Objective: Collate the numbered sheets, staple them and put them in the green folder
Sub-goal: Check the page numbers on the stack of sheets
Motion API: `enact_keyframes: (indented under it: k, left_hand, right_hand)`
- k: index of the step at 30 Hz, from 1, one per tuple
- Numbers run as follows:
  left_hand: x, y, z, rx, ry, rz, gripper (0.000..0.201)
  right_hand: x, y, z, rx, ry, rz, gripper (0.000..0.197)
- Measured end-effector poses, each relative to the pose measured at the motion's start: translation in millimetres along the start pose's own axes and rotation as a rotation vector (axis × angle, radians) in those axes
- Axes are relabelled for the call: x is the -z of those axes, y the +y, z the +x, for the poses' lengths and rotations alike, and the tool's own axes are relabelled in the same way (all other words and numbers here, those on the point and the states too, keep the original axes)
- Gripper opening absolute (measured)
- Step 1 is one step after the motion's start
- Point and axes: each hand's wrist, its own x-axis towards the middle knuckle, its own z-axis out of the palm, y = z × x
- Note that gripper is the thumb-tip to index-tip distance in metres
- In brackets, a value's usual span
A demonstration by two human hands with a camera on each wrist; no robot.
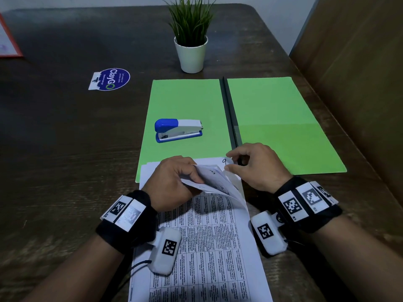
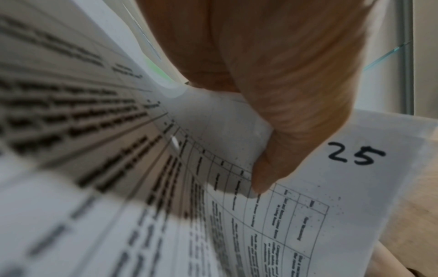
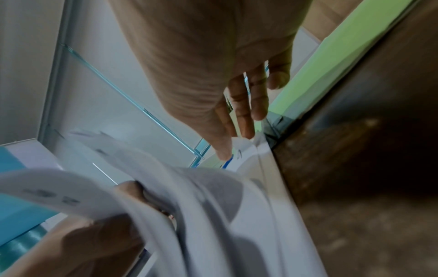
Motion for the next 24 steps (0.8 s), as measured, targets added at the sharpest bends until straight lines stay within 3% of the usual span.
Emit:
enact_keyframes:
  k: [4,9,12,16,21,24]
  left_hand:
    - [-0.7,-0.3,-0.1,0.003,0.004,0.009,0.014]
    - [0.0,0.3,-1.3,0.01,0.013,0.002,0.015]
    - [0.6,1.6,-0.8,0.037,0.002,-0.016,0.011]
    - [-0.3,2.4,-0.9,0.021,0.016,-0.036,0.006]
    - [1.7,4.3,-0.7,-0.038,0.053,0.068,0.018]
    - [1.5,6.7,-1.7,0.043,0.045,0.003,0.011]
  right_hand:
    - [-2.1,0.0,2.2,0.014,0.056,-0.019,0.005]
    - [-0.3,-6.4,-2.3,0.147,0.013,0.089,0.008]
    - [0.8,-10.5,-5.9,0.149,-0.075,0.28,0.01]
    - [-0.8,-10.1,-5.2,0.119,-0.08,0.253,0.004]
    - [0.7,-9.7,-7.3,0.154,-0.183,0.245,0.02]
    - [0.5,-12.5,-9.8,0.196,-0.239,0.252,0.026]
